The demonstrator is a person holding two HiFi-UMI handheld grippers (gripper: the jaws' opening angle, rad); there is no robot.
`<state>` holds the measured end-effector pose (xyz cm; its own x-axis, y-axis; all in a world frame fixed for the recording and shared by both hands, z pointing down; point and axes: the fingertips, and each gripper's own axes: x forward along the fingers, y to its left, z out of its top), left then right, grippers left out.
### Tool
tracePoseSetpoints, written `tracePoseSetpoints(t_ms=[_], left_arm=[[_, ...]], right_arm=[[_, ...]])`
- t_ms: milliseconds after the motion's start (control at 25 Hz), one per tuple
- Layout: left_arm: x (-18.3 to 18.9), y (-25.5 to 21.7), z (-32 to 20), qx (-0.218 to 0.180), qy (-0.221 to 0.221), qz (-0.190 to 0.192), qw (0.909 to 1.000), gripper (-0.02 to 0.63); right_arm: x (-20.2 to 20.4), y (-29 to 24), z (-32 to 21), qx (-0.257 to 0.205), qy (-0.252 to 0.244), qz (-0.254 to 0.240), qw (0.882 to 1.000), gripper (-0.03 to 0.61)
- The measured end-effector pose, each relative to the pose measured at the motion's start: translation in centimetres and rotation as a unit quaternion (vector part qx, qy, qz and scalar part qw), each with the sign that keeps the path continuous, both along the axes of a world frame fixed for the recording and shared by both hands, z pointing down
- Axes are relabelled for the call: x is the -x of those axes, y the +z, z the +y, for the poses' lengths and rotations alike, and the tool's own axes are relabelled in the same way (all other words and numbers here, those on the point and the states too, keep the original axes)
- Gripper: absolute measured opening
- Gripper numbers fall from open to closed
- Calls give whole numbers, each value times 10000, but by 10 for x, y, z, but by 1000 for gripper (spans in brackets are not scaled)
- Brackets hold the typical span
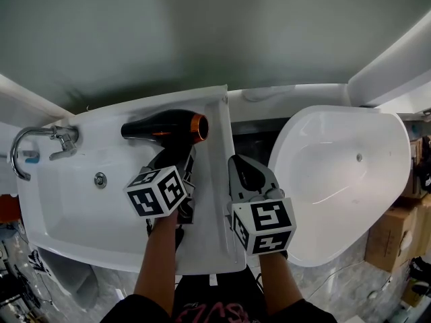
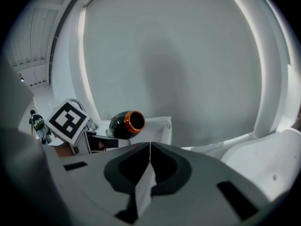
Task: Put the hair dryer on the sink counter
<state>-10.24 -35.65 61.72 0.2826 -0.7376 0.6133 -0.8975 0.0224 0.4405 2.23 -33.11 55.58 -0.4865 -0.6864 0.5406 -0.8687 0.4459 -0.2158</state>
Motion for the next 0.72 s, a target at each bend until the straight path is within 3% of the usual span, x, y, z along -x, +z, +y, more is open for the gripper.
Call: tracePoseSetpoints(t_ms=[440, 720], left_arm=[[-7, 19, 1, 229, 107, -66, 9997, 189], [-14, 33, 5, 645, 327, -426, 9965, 189]], right_arm=[[-6, 6, 1, 52, -16, 65, 10000, 21], [-11, 5, 1, 33, 29, 38, 10000, 21]])
